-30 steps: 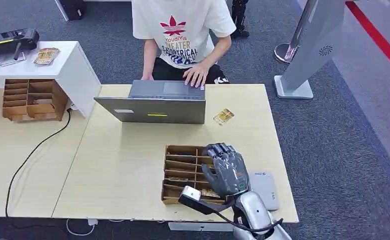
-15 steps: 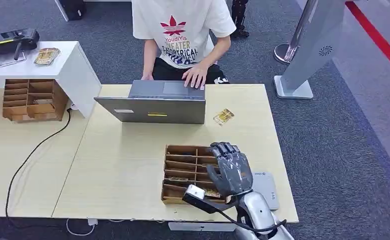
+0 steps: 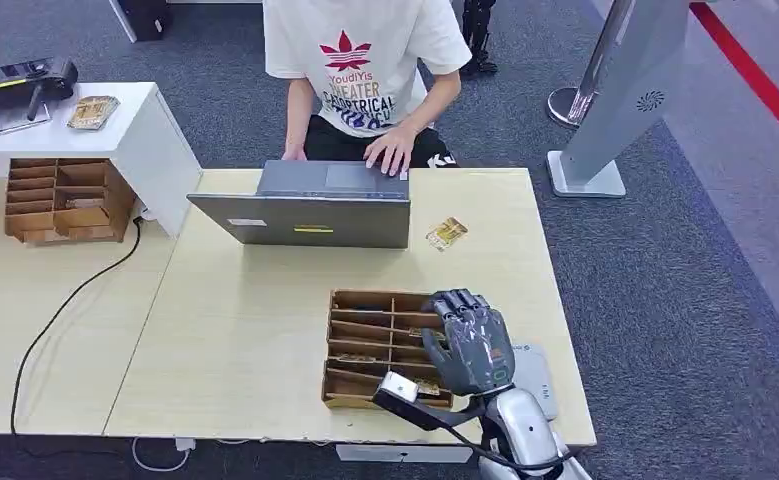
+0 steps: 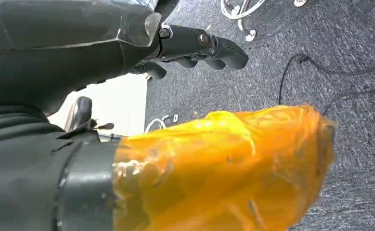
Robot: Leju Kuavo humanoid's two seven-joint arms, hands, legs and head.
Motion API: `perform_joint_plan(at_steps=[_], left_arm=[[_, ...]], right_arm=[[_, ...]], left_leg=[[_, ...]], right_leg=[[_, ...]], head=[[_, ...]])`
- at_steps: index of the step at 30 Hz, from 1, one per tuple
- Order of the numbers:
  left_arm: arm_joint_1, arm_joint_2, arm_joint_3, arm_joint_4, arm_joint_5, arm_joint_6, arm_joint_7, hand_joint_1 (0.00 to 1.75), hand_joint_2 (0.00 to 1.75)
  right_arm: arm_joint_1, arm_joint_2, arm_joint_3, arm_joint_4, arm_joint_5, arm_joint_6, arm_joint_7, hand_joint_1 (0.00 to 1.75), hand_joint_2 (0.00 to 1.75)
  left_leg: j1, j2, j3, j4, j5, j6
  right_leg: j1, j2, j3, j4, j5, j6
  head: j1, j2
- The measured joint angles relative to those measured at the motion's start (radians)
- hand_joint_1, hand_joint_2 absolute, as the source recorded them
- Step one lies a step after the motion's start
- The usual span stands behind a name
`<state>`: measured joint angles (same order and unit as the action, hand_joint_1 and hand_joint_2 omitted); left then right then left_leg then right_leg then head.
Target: Pass the card to the sensor for recognition and then transmit it.
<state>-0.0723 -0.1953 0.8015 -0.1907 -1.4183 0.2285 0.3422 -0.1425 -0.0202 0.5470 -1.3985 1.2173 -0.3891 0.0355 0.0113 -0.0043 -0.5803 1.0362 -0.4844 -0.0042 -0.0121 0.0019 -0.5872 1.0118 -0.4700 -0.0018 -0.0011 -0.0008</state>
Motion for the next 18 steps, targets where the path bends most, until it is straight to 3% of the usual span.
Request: perform_joint_plan(at_steps=[3, 18], left_arm=[[0.000, 0.000, 0.001, 0.000, 0.000, 0.001, 0.000, 0.00, 0.00], [0.000, 0.002, 0.013, 0.000, 0.000, 0.005, 0.000, 0.00, 0.00]], right_arm=[[0.003, 0.000, 0.000, -0.002, 0.000, 0.007, -0.003, 0.91, 1.75], [0.014, -0.001, 0.004, -0.024, -0.057, 0.035, -0.042, 0.86, 1.75]], left_leg=[[0.000, 0.000, 0.000, 0.000, 0.000, 0.000], [0.000, 0.000, 0.000, 0.000, 0.000, 0.000]], right_leg=[[0.000, 0.000, 0.000, 0.000, 0.000, 0.000], [0.000, 0.000, 0.000, 0.000, 0.000, 0.000]], head=[[0.000, 0.000], [0.000, 0.000]])
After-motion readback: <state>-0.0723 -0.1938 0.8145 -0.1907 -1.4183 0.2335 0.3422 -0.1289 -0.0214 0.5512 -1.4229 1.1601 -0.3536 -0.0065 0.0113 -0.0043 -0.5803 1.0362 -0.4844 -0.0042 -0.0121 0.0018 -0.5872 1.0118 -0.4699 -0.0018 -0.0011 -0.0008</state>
